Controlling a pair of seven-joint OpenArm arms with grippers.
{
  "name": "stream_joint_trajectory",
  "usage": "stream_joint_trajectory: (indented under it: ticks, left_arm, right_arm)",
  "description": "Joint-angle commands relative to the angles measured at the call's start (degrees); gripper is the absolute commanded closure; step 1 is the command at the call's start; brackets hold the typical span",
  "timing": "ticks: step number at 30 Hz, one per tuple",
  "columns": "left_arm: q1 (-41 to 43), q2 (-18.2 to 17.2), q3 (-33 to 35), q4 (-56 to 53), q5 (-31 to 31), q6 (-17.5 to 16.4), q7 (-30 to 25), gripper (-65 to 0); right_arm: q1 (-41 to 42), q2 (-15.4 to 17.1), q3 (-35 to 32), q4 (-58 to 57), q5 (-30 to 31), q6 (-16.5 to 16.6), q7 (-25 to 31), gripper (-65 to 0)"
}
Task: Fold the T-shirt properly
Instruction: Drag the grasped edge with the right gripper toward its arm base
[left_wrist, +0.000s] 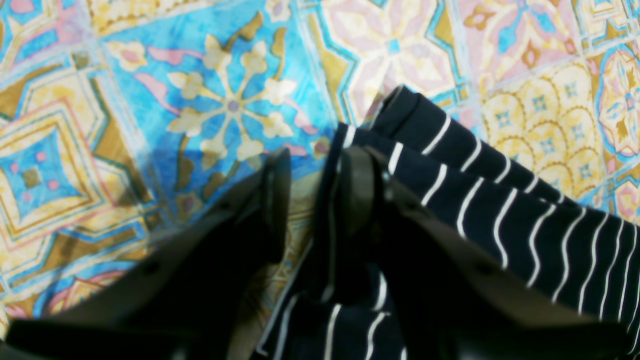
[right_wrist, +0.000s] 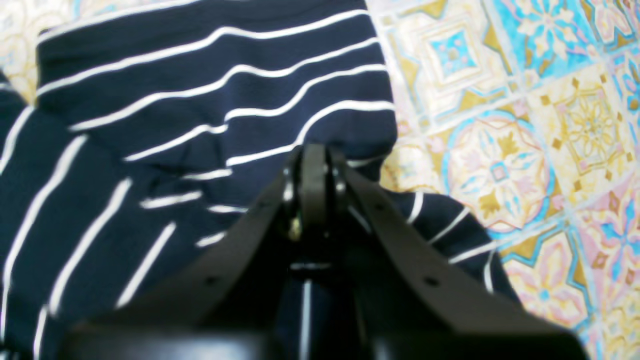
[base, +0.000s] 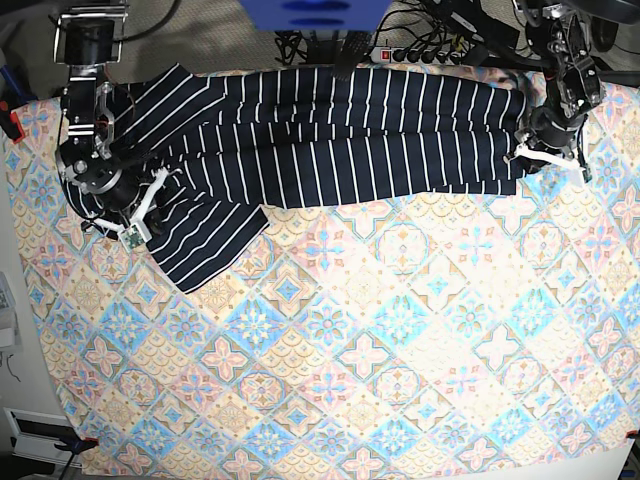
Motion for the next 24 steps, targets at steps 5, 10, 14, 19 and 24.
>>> stream_joint_trajectory:
  ticks: [5,10,14,19,24]
  left_arm:
    - [-0.93,-0.87,-0.34,1.01,-0.45,-0.23,-1.18,-17.3]
    - [-1.11,-0.87,-0.16,1.01,-0.45,-0.23,-1.18,-17.3]
    - [-1.11,-0.87,-0.07,1.01,-0.54,-0.23,-1.18,-17.3]
    - [-1.11,-0.87,-0.34,1.01,-0.54,-0.23,-1.18,-17.3]
    - [-1.11,-0.87,-0.34,1.01,-0.54,-0.32,-1.18,-17.3]
  right_arm:
    - [-7.79,0.69,6.67,11.66,0.83,-0.2,-2.84,0.0]
    - [-16.5,0.69,9.75,19.66,0.83,-0.11,-3.63,0.0]
    - [-22.47,0.69,11.24,22.38,0.83,-0.11,-3.37,0.0]
    - [-27.57,0.69,11.77,24.05,0.83,-0.11,-3.1,0.0]
    - [-30.83,0.69,11.77,24.67,0.83,-0.11,-3.1,0.0]
